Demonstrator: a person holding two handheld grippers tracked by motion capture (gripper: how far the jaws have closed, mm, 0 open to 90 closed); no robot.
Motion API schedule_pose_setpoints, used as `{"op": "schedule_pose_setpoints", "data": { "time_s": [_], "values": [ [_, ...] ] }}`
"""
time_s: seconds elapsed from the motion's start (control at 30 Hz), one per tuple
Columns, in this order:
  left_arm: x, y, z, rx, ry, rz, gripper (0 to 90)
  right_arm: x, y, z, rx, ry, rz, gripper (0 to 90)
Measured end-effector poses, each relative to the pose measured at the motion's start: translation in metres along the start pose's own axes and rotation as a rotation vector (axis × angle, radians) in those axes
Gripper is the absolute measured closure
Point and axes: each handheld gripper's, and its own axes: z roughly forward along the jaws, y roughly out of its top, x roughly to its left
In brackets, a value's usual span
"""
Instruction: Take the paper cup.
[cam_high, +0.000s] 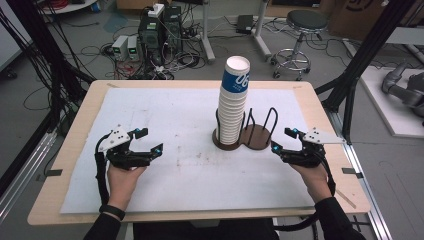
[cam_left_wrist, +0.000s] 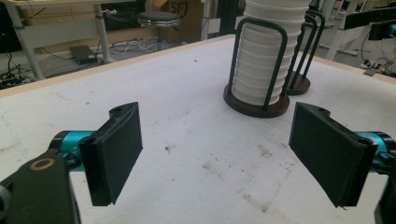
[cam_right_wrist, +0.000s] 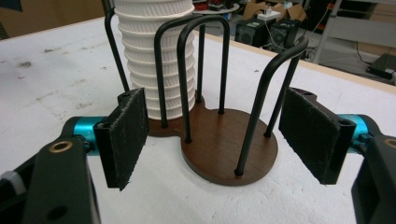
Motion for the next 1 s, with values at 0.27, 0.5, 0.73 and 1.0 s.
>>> {"op": "schedule_pose_setpoints", "data": {
  "time_s": [0.27,0.5,0.73,1.0],
  "values": [
    [-0.001,-0.001,0.000,0.002,0.009,-0.003,15.0,0.000,0.000,-0.001,-0.003,0.007,0.009,24.6],
    [-0.004,0.000,0.003,0.005,-0.005,0.004,15.0,0.002,0.003,-0.005,-0.024,0.017,-0.001,24.6],
    [-0.006,0.001,0.006,-0.001,-0.035,0.017,13.4,0.004,0.005,-0.005,-0.040,0.062,0.008,22.9],
    [-0.005,0.000,0.007,0.002,-0.057,-0.001,11.5,0.011,0.015,0.002,-0.055,0.187,0.006,18.8]
  ]
}}
